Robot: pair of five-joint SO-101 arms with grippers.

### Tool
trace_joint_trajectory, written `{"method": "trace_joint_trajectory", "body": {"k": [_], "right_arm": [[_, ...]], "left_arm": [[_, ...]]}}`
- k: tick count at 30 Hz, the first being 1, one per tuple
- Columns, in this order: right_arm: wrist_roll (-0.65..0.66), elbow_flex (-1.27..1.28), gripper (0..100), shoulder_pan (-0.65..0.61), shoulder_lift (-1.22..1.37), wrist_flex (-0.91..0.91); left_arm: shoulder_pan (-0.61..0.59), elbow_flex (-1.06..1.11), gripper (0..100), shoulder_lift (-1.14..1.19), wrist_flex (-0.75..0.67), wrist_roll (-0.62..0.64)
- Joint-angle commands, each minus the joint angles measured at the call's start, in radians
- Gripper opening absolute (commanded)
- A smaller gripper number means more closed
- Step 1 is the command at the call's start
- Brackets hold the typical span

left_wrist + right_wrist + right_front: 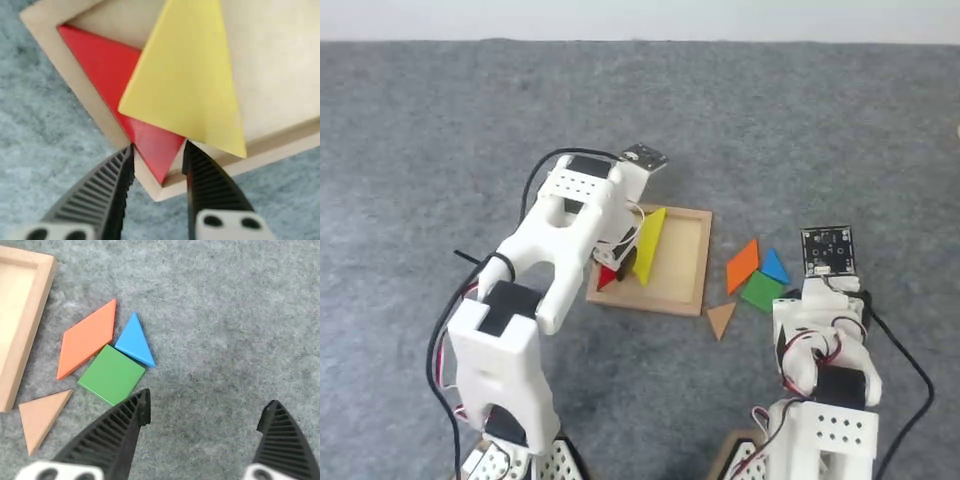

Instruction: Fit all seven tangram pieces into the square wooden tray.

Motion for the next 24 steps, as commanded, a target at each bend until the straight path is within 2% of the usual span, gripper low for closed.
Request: {"method": "trace_joint_trajectory", "body": {"k": [1,5,14,24], "right_arm": [[0.012,-0.012,35.1,-0.008,-0.024,0.008],[0.012,-0.012,35.1,-0.008,-0.024,0.008],[0.012,-0.012,35.1,-0.008,-0.024,0.010],[0.012,-0.014,35.1,-0.008,-0.024,0.010]], "left_arm": [[0.021,-0.005,16,-0.121,0.023,0.026],[0.023,-0.002,16,-0.206,0.023,0.029],[0.023,0.012,16,-0.147,0.040,0.025],[0.138,0.058,16,-0.084,-0.029,0.071]]}}
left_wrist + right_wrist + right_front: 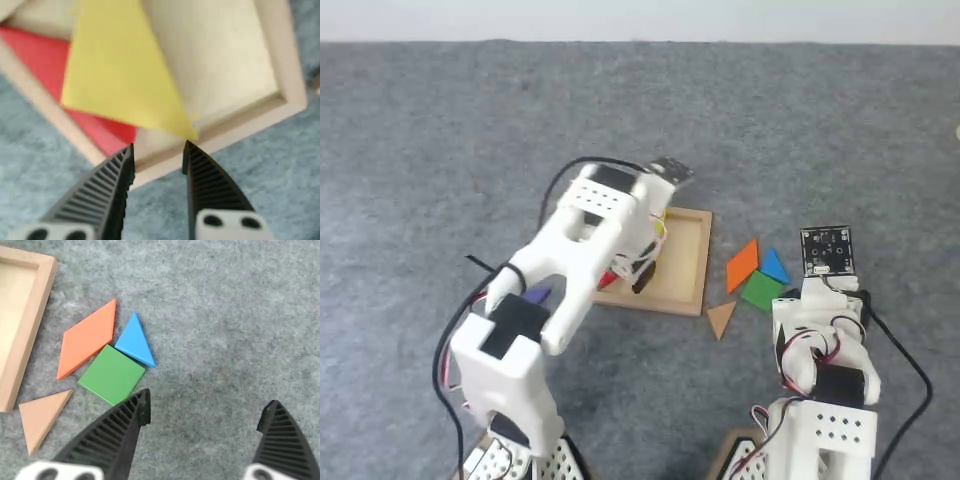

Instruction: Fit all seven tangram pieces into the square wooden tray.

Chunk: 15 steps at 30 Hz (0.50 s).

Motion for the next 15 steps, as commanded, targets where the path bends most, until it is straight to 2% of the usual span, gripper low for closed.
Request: {"method": "trace_joint_trajectory", "body": {"k": [1,8,15], "right_arm": [[0.012,-0.014,35.1,-0.008,-0.024,0.010],[0.012,-0.015,35.1,-0.008,-0.024,0.010],[0.012,-0.015,35.1,-0.008,-0.024,0.010]], "left_arm": [[0.023,-0.016,16,0.003,-0.044,0.035],[0.034,-0.170,16,0.097,-0.041,0.040],[0.155,-0.473,16,0.206,0.100,0.061]]}}
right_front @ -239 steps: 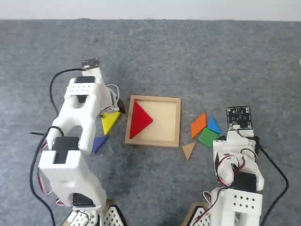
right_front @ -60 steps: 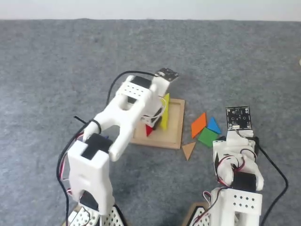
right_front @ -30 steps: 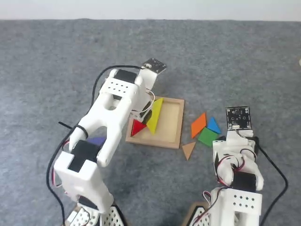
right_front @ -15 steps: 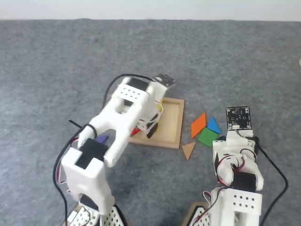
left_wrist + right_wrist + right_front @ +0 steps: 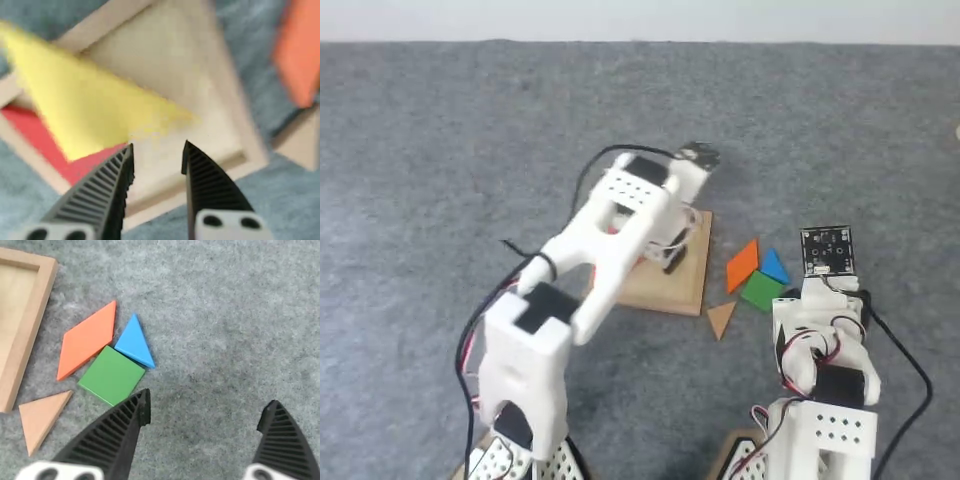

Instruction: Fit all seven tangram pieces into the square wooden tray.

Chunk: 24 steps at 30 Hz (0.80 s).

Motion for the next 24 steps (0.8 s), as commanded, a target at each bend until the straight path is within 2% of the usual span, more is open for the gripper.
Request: {"method": "trace_joint_trajectory", "body": {"k": [1,8,12,17,24], "right_arm": [[0.012,-0.015,35.1,-0.008,-0.018,0.010],[0.012,-0.014,35.1,-0.008,-0.018,0.010],[0.012,-0.014,35.1,-0.008,-0.018,0.010],[0.012,-0.014,35.1,-0.008,-0.018,0.010],[0.012,-0.015,35.1,-0.008,-0.018,0.010]], "left_arm": [[0.051,-0.199,16,0.038,0.084,0.009],[0.035,-0.550,16,0.195,0.207,0.008],[-0.041,-0.720,16,0.201,0.299,0.009],[-0.190,-0.704,16,0.227,0.296,0.020],[-0.272,-0.687,16,0.353,0.262,0.009]]}}
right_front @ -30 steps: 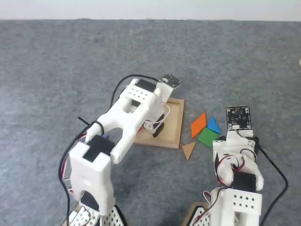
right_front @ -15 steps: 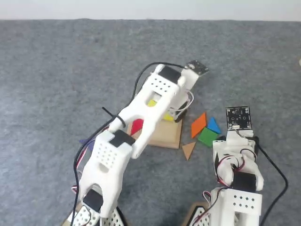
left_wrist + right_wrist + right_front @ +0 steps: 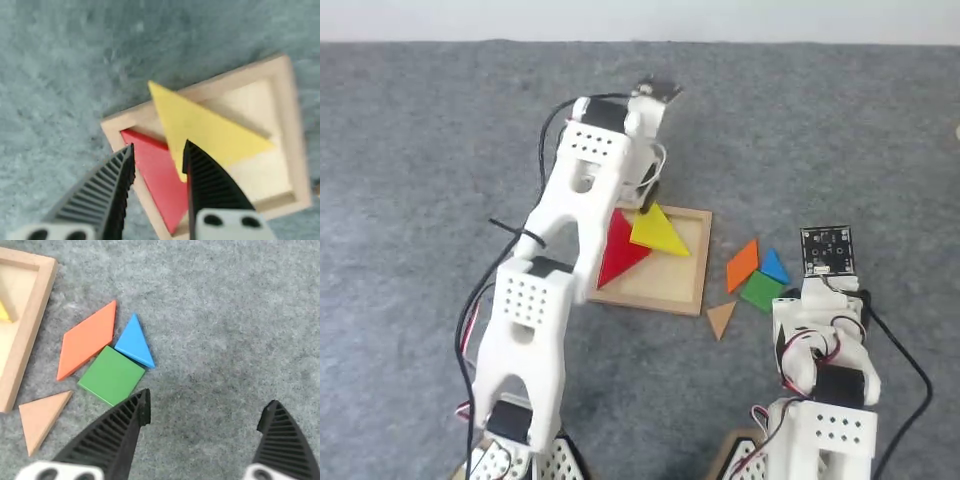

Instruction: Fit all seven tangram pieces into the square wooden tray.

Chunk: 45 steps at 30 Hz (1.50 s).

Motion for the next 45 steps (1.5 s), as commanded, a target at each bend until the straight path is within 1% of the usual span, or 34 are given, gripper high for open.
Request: {"method": "trace_joint_trajectory", "body": {"k": [1,5,9,12,18,24,30,34,39,42,45], "right_arm": [[0.012,-0.015,35.1,-0.008,-0.018,0.010],[0.012,-0.015,35.1,-0.008,-0.018,0.010],[0.012,-0.015,35.1,-0.008,-0.018,0.010],[0.012,-0.015,35.1,-0.008,-0.018,0.010],[0.012,-0.015,35.1,-0.008,-0.018,0.010],[0.012,-0.015,35.1,-0.008,-0.018,0.010],[0.012,-0.015,35.1,-0.008,-0.018,0.008],[0.012,-0.017,35.1,-0.008,-0.018,0.008],[0.012,-0.049,35.1,-0.008,-0.008,0.004],[0.012,-0.100,35.1,-0.010,-0.002,-0.012],[0.012,-0.150,35.1,-0.041,0.081,-0.050]], "left_arm": [[-0.034,-0.016,16,0.009,-0.002,-0.005],[-0.052,-0.015,16,0.017,0.000,-0.006],[-0.044,-0.008,16,0.017,0.020,-0.008],[-0.012,0.001,16,0.018,0.038,-0.008],[0.061,0.108,16,0.011,0.038,-0.005],[0.041,0.131,15,-0.009,0.038,-0.006],[0.040,0.193,15,-0.175,0.035,-0.008],[0.035,0.188,15,-0.287,0.012,0.011],[-0.011,0.205,15,-0.468,-0.078,0.160],[-0.028,0.300,15,-0.582,-0.120,0.212],[-0.037,0.492,15,-0.721,-0.210,0.215]]}}
